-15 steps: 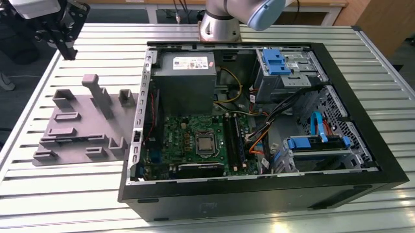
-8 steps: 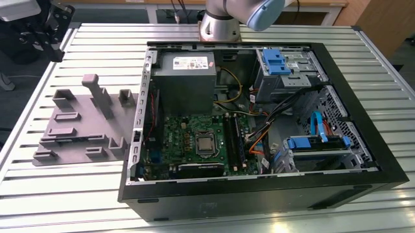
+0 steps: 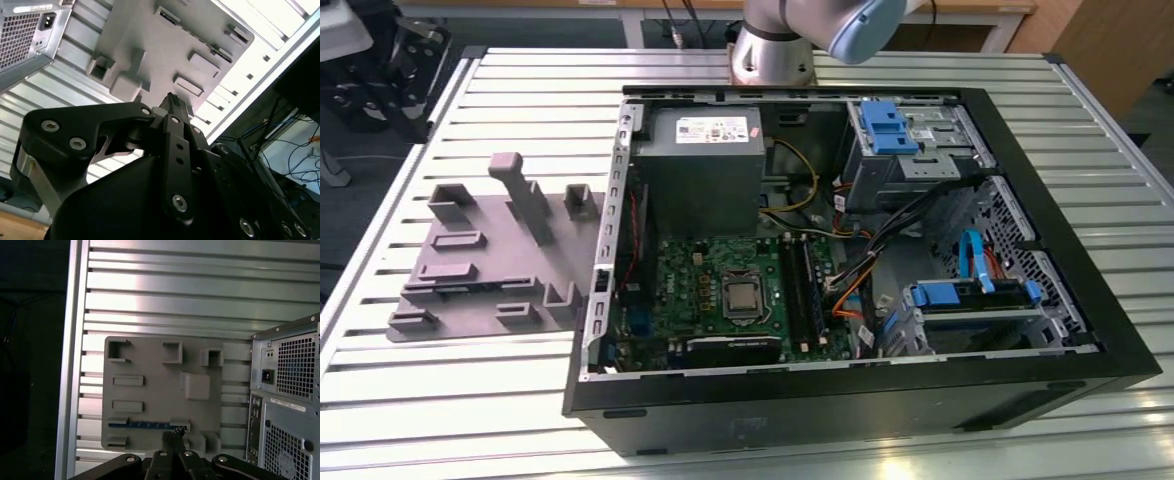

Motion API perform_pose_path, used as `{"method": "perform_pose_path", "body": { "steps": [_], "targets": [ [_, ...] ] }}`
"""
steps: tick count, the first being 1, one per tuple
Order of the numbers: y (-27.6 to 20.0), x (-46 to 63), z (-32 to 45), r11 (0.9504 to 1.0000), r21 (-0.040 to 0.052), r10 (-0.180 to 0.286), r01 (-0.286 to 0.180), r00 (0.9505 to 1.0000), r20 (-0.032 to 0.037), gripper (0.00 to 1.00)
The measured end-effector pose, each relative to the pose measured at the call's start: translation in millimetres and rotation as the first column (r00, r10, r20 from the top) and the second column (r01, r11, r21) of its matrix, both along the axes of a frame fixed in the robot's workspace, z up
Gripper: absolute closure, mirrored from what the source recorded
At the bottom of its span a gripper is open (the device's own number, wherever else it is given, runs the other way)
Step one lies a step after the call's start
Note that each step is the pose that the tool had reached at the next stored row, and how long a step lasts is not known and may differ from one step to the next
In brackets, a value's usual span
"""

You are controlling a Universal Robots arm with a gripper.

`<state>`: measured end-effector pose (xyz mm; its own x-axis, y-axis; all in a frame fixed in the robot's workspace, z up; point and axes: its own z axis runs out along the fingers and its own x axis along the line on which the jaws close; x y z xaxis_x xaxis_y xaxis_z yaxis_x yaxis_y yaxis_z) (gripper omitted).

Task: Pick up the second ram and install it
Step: 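Reach for the second ram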

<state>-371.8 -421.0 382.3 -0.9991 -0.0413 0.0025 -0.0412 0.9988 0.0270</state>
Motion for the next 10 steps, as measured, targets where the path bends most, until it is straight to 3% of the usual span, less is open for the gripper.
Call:
{"method": "perform_pose_path", "body": {
  "steps": [6, 10],
  "targets": [
    [-4.3, -26.5, -2.0, 1.0000, -0.0001, 0.000, 0.000, 1.0000, -0.0001, 0.89],
    [-4.9, -33.9, -2.5, 1.0000, -0.0001, 0.000, 0.000, 1.0000, -0.0001, 0.89]
  ]
}}
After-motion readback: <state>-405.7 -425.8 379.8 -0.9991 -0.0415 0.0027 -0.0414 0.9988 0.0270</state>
